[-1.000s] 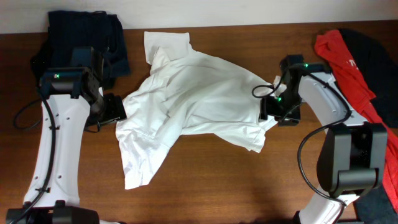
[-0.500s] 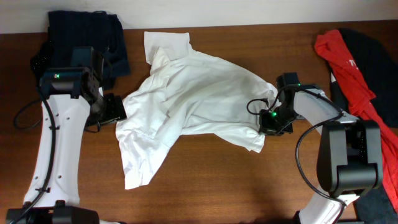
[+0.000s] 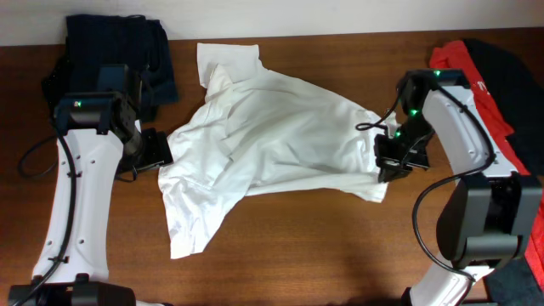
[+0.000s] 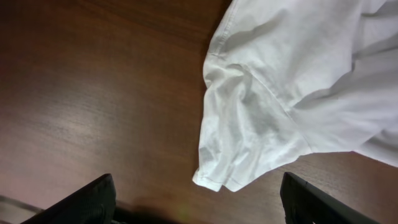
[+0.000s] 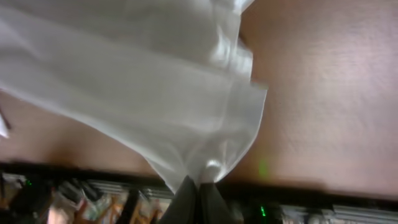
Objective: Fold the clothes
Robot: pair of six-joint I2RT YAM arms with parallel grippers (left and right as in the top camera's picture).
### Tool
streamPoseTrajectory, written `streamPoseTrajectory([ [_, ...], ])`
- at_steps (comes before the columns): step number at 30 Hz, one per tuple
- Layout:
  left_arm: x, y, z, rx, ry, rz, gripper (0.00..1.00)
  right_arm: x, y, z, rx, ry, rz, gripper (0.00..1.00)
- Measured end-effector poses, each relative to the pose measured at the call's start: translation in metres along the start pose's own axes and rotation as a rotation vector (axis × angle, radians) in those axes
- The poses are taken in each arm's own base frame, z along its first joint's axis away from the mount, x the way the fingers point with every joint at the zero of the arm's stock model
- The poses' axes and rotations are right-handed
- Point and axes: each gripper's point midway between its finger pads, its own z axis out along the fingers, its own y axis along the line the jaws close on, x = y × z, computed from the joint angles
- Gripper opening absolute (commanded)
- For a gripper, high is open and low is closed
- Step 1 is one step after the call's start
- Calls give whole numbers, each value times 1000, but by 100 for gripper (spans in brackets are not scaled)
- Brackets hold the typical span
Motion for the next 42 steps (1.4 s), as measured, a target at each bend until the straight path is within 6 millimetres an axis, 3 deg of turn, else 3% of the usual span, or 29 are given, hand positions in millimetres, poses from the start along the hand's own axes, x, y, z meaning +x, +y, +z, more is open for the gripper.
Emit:
streamPoseTrajectory([
  [2,0,0,0,0,-1,0,84,17,-7,-1,40,68,16,4],
  [5,0,0,0,0,-1,0,84,22,-10,-4,59,74,28,4],
  [10,0,0,0,0,-1,0,84,48,-21,-51,47,-152,64,4],
  [12,0,0,0,0,0,0,84,58,-39,-58,26,-190,129,4],
  [17,0,0,0,0,-1,-1,85,83,-115,-40,-81,-133,446,4],
  [18,-3,-1,0,3,-10,-2,85,89,-133,-41,-112,-144,532,10],
  [19,-4,-1,0,5,-15,-2,85,91,-139,-42,-125,-150,560,23],
  [20,-5,-2,0,7,-20,-4,85,93,-144,-43,-146,-159,593,72],
  [21,-11,-6,0,27,-43,-6,85,94,-147,-43,-153,-163,598,93],
  [22,-16,-12,-1,62,-63,5,82,94,-147,-44,-154,-165,602,99],
  [24,-30,-33,-4,171,-114,52,63,93,-142,-44,-153,-163,582,99],
  [25,-33,-43,-6,215,-127,72,44,91,-139,-44,-149,-163,562,99],
  [27,-34,-56,-2,257,-117,108,22,86,-128,-44,-145,-166,514,99],
  [30,-31,-86,31,273,-18,178,1,64,-103,-46,-161,-219,406,99],
  [31,-30,-94,45,269,16,197,1,60,-95,-47,-169,-228,375,99],
  [32,-31,-100,55,267,33,208,24,55,-88,-47,-172,-239,348,99],
  [33,-34,-108,71,266,51,215,61,50,-79,-47,-177,-250,311,99],
  [36,-38,-119,98,265,80,237,97,46,-59,-45,-171,-250,234,99],
  [42,-29,-132,160,276,192,374,99,45,-45,-43,-164,-246,181,99],
])
